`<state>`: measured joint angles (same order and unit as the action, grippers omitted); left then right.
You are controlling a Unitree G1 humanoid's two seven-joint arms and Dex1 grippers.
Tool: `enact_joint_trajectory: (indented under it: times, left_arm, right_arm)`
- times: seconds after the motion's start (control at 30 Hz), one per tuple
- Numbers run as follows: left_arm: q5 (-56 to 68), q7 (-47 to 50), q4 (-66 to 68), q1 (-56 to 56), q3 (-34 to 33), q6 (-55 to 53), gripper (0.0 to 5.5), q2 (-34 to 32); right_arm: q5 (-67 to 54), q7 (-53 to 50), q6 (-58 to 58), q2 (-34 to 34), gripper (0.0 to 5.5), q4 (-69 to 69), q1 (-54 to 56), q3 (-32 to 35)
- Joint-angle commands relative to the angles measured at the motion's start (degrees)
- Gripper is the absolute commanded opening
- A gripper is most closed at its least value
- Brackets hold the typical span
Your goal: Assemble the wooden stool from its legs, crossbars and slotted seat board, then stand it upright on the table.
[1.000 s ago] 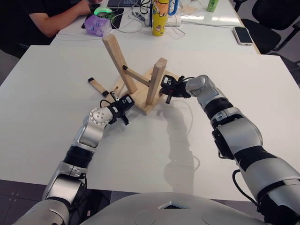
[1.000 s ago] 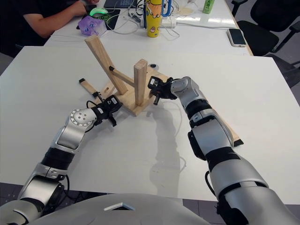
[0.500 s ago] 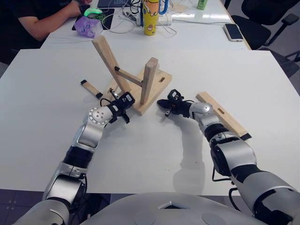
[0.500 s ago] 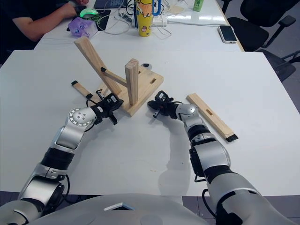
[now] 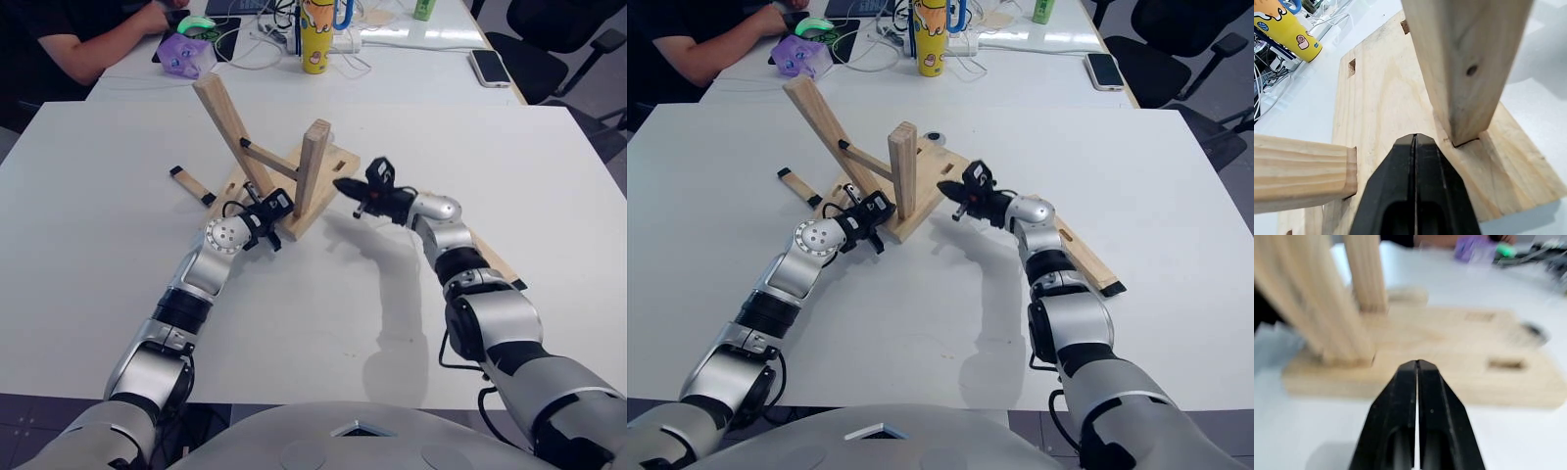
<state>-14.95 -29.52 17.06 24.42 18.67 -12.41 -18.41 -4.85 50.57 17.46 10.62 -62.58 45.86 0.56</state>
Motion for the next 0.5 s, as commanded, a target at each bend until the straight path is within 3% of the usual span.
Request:
enact_joint_trajectory:
  times: [0.03,0.17,0.5]
  left_arm:
    - [-0.7,-1.8,1.7,-1.6,1.1,-2.4,0.01,-1.2]
    - [0.1,-3.3,1.6,-2.0,1.3,-1.6,0.01,-1.6]
    - [3.3,-8.9,-8.5,-7.9,2.6,-4.7,0.01,-3.6]
  right_arm:
    - [2.1,-0.8,1.0,-5.4,0.0,-2.6,1.4,-2.4]
    - [3.3,3.5,0.3,-8.7,0.0,-4.8,0.4,-4.6]
    - [3.1,12.4,-2.0,-8.6,0.0,-0.7,-5.4,-7.5]
